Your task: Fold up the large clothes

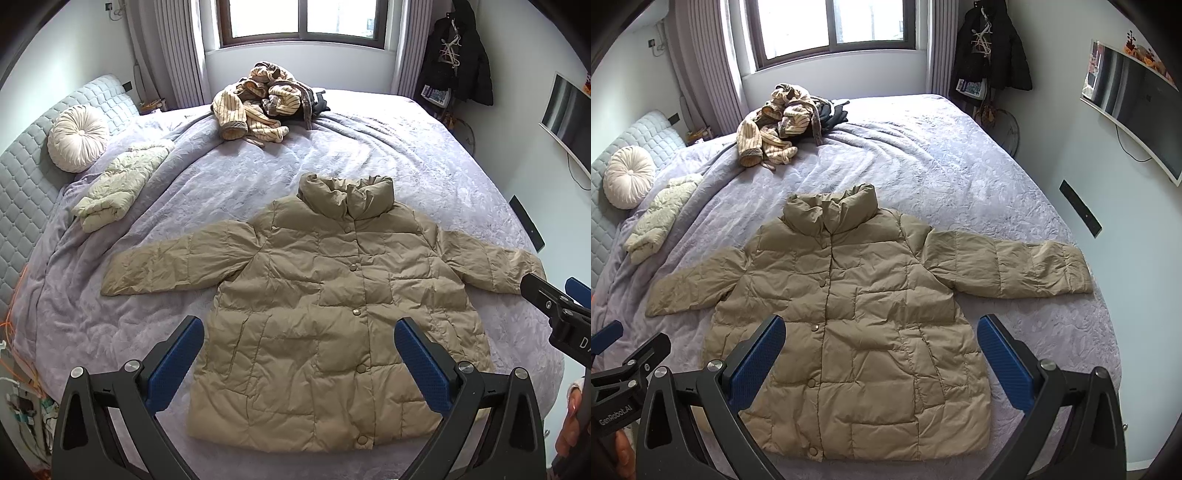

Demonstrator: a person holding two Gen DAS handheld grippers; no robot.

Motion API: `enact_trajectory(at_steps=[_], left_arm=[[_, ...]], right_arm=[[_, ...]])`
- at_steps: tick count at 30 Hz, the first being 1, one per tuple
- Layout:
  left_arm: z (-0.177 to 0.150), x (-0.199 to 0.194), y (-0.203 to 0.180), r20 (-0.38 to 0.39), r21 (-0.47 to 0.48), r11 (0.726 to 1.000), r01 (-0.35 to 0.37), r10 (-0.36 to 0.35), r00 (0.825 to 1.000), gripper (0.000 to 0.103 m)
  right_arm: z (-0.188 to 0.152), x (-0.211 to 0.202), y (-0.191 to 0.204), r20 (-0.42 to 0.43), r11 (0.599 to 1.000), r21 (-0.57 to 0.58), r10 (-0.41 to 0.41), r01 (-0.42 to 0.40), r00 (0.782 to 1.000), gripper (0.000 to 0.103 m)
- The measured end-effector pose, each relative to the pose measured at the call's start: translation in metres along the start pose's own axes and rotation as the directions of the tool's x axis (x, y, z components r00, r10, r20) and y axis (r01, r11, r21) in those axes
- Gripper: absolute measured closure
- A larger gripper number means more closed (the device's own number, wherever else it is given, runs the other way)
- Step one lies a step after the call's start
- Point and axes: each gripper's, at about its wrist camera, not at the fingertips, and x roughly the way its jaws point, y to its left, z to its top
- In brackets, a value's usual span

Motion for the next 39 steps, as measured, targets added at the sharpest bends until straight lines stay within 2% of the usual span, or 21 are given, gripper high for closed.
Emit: enact_trajectory(at_steps=[39], left_arm=[[0.0026, -0.0005, 0.0057, 0.003, 0.002, 1.000, 0.000, 0.000, 1.000, 0.000]], right_arm=[[0.0014, 0.0001, 0.0013, -0.003, 1.000, 0.006, 0.001, -0.001, 1.000, 0.000]])
